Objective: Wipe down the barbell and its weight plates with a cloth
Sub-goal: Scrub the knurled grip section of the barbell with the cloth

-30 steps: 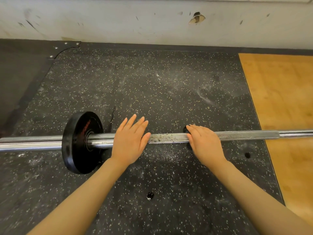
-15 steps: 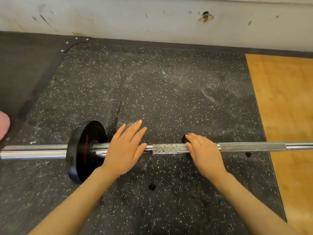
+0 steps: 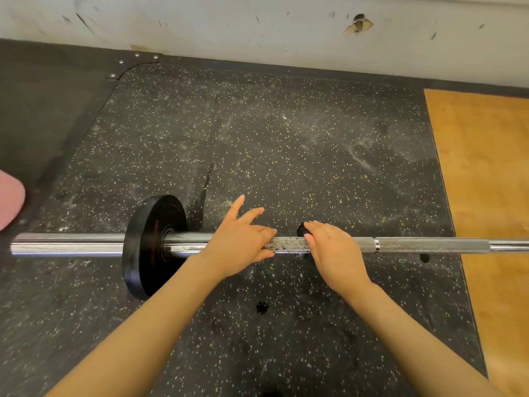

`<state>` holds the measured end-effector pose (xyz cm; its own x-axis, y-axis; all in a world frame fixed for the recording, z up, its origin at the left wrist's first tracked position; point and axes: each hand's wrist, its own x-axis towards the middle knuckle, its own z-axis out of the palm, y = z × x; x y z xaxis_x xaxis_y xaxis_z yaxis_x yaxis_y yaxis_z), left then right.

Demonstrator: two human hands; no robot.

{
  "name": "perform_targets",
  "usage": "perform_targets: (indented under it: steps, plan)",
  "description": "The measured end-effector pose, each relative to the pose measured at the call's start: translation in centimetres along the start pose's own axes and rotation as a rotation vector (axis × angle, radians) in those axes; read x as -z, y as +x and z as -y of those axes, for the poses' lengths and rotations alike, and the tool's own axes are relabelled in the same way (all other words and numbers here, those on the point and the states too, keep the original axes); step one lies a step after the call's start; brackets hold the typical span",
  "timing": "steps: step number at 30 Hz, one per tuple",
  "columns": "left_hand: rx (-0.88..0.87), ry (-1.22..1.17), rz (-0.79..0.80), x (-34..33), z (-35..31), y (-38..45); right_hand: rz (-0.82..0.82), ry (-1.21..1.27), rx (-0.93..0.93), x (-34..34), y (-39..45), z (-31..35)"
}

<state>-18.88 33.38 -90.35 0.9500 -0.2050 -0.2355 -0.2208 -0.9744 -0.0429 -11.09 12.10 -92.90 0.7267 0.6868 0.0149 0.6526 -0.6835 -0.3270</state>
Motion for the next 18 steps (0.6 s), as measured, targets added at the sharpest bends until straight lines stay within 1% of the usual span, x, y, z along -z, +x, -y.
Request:
perform_targets:
  steps: [3, 6, 11, 18]
  plan:
    - [0.020, -0.051, -0.017, -0.5, -0.1, 0.5, -0.027, -0.007, -0.005, 0.0, -0.2, 0.1]
    - [0.033, -0.091, -0.056, -0.9, -0.2, 0.3, -0.100, -0.031, 0.012, -0.3, -0.6, 0.1]
    - [0.050, -0.167, -0.154, -0.8, -1.1, -0.8, -0.174, -0.071, 0.045, -0.6, -1.5, 0.3]
    - [0.089, -0.199, -0.150, -1.2, -2.7, -2.1, -0.172, -0.038, 0.033, -0.8, -3.3, 0.7]
